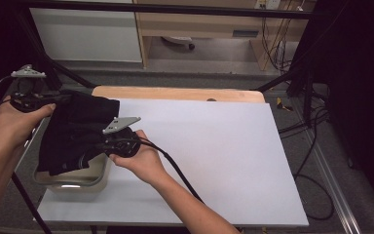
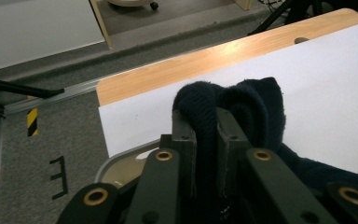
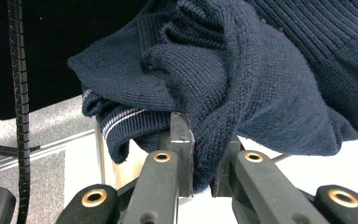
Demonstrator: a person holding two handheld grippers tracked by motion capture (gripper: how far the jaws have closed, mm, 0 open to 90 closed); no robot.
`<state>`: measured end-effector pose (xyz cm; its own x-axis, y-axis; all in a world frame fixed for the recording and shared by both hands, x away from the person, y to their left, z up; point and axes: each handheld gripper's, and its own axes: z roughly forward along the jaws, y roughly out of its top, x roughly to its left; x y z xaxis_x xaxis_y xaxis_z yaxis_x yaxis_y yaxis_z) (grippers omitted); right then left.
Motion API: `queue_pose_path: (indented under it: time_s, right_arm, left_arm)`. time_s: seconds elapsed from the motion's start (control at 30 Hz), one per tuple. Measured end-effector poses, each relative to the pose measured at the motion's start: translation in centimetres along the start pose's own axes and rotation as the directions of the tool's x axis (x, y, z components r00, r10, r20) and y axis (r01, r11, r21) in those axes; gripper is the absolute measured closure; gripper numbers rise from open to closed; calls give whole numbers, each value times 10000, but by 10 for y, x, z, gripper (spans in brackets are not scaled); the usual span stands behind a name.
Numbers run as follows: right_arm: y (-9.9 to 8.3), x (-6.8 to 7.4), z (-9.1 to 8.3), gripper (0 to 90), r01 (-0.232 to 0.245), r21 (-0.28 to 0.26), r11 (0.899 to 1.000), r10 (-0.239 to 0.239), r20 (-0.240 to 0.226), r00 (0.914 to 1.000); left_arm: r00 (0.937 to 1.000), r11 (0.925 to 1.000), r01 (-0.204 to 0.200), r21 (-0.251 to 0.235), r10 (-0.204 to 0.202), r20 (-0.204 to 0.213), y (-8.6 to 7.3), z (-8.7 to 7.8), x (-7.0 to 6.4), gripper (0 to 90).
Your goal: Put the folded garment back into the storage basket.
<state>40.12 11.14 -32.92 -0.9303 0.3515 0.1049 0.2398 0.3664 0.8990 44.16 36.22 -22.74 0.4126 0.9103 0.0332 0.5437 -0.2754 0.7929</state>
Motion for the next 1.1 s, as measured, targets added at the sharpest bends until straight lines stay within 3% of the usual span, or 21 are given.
queue_pose_path:
  time_s: [0.4,1.1]
  right_arm:
    - [-2,2,8,829,-23,5,10000,23,-75,10000]
    - [-3,6,21,829,-31,-93,10000,33,165,9999]
  left_arm:
    - [9998,9999,84,102,-82,-184,-5,1,8,805]
    - [9976,9982,592,-110,-596,-356,-14,3,25,804]
